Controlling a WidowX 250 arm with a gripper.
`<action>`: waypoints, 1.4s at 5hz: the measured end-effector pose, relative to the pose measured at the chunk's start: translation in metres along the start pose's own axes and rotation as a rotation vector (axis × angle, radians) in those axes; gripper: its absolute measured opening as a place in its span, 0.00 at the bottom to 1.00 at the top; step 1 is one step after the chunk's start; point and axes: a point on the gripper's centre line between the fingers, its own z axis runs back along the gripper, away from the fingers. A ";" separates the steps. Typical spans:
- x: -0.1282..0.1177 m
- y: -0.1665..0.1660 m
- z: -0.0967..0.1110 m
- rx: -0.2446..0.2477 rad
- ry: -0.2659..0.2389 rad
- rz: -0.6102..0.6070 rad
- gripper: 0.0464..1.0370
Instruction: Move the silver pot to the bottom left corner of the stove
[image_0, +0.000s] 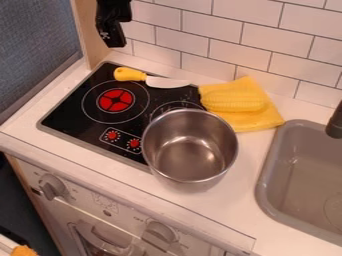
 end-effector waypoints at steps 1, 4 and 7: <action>-0.001 -0.007 -0.012 -0.036 -0.004 0.013 0.96; 0.033 -0.047 0.010 -0.071 -0.024 0.222 0.96; 0.065 -0.107 0.017 -0.215 0.086 0.477 0.96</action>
